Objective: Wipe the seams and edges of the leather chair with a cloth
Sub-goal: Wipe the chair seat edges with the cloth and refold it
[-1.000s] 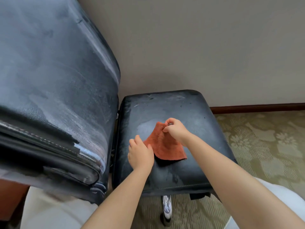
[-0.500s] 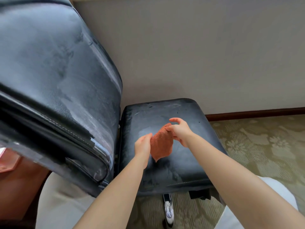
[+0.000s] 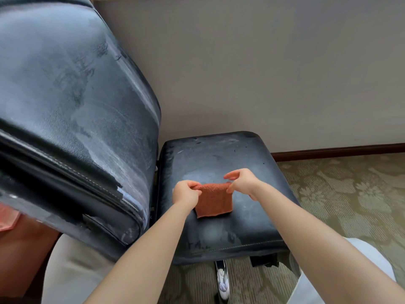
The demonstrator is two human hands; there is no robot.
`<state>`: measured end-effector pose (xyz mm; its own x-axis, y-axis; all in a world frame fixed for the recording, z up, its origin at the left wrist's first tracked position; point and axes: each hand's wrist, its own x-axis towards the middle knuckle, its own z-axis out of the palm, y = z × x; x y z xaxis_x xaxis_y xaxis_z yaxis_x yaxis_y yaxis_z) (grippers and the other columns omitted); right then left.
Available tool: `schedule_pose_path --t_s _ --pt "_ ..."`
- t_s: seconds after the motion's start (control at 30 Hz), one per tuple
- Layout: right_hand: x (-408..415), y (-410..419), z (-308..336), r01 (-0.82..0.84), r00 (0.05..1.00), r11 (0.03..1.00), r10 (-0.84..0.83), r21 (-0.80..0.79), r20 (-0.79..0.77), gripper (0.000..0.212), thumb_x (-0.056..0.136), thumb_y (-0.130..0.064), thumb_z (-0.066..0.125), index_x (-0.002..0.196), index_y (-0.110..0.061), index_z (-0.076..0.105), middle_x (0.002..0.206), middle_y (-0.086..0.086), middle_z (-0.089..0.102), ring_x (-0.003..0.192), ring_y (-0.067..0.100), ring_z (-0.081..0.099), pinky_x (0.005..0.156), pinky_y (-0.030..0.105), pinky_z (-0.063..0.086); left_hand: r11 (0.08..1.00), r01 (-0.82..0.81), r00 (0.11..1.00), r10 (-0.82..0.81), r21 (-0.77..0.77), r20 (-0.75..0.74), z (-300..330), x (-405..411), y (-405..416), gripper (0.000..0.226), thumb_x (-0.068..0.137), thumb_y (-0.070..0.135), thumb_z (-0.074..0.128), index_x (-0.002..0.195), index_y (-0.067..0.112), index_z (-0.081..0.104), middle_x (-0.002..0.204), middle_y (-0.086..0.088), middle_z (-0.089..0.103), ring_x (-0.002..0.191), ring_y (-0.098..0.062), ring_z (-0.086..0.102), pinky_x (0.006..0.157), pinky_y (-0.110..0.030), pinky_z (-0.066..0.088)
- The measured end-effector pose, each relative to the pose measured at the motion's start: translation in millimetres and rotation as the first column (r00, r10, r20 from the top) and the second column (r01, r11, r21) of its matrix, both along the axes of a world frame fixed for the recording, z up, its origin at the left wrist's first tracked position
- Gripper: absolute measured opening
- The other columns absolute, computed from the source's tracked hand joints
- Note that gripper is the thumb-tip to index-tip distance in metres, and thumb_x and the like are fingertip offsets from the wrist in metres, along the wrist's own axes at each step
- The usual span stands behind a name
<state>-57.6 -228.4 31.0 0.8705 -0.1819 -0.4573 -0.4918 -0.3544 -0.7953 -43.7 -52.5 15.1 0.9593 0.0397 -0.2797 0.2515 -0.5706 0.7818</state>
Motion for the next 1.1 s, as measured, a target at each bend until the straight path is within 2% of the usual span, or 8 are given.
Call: schedule_pose_path --t_s 0.13,0.27,0.33,0.5,0.63,0.77,0.87,1.1 --pt "12.1 2.6 -3.6 -0.167 0.973 0.865 0.223 -0.474 0.065 0.018 0.080 -0.007 0.064 0.095 -0.012 0.072 0.090 0.003 0.064 0.091 0.018 0.057 0.077 0.026 0.046 0.918 0.131 0.949 -0.226 0.373 0.221 -0.5 18.6 -2.0 0.024 0.091 0.017 0.055 0.103 0.029 0.072 0.106 0.002 0.064 0.110 -0.020 0.049 0.096 -0.036 0.043" --pt "17.0 0.0 -8.6 0.084 0.866 0.727 0.285 -0.681 0.411 0.013 0.083 -0.015 0.063 0.092 -0.017 0.071 0.109 -0.002 0.055 0.105 0.020 0.045 0.085 0.031 0.036 0.888 0.071 0.870 -0.277 0.454 0.407 6.8 30.5 -3.3 0.029 0.092 0.012 0.050 0.110 0.024 0.069 0.106 -0.002 0.061 0.105 -0.022 0.047 0.093 -0.034 0.040" --pt "13.6 -5.6 -17.8 -0.038 0.859 0.672 0.400 -0.740 0.319 0.014 0.081 -0.015 0.063 0.093 -0.017 0.070 0.115 -0.003 0.056 0.107 0.021 0.045 0.084 0.031 0.038 0.868 0.136 0.882 -0.325 0.477 0.341 1.8 27.7 -1.2 0.029 0.091 0.011 0.052 0.114 0.022 0.066 0.109 -0.002 0.062 0.108 -0.022 0.048 0.094 -0.034 0.040" --pt "-12.1 -8.3 -50.6 -0.423 0.892 0.670 0.427 -0.611 -0.149 0.025 0.077 -0.015 0.063 0.101 -0.016 0.066 0.109 0.003 0.062 0.104 0.023 0.056 0.081 0.027 0.047 0.761 0.419 0.875 -0.485 0.496 0.005 -43.7 -9.8 9.2 0.026 0.090 0.017 0.058 0.114 0.024 0.066 0.117 0.001 0.060 0.117 -0.019 0.049 0.094 -0.033 0.044" --pt "-20.9 -9.2 -51.7 -0.380 0.920 0.809 0.381 -0.449 -0.092 0.016 0.081 -0.011 0.059 0.096 -0.015 0.066 0.099 0.001 0.065 0.097 0.021 0.060 0.084 0.030 0.048 0.768 0.431 0.867 -0.498 0.475 0.019 -56.0 -20.1 14.7 0.025 0.090 0.013 0.052 0.109 0.020 0.067 0.126 0.008 0.042 0.119 -0.015 0.041 0.091 -0.029 0.041" --pt "-16.4 -12.9 -48.2 -0.241 0.967 0.893 0.252 -0.381 -0.020 0.023 0.086 -0.013 0.054 0.105 -0.022 0.065 0.105 0.000 0.066 0.104 0.020 0.058 0.088 0.028 0.045 0.919 0.341 0.934 -0.355 0.199 0.038 -40.0 -6.1 10.6 0.014 0.085 0.015 0.054 0.078 0.025 0.061 0.105 0.005 0.060 0.106 -0.016 0.052 0.082 -0.025 0.039" --pt "-14.1 -9.4 -54.6 -0.092 0.989 0.906 0.132 -0.413 0.069 0.028 0.091 -0.015 0.049 0.116 -0.018 0.061 0.115 0.003 0.063 0.111 0.023 0.055 0.089 0.029 0.043 0.982 0.172 0.985 -0.173 -0.073 -0.014 -40.4 3.8 0.7 0.009 0.088 0.015 0.058 0.094 0.021 0.059 0.095 -0.005 0.064 0.093 -0.023 0.060 0.079 -0.030 0.045" --pt "-12.2 -0.6 -81.9 0.035 0.994 0.753 0.043 -0.657 0.103 0.022 0.095 -0.023 0.044 0.109 -0.015 0.059 0.108 0.005 0.063 0.101 0.026 0.056 0.075 0.033 0.044 0.993 0.115 0.993 -0.115 -0.020 0.011 -57.0 24.1 -20.9 0.036 0.092 0.031 0.057 0.125 0.019 0.052 0.107 -0.007 0.062 0.106 -0.024 0.057 0.091 -0.032 0.044"
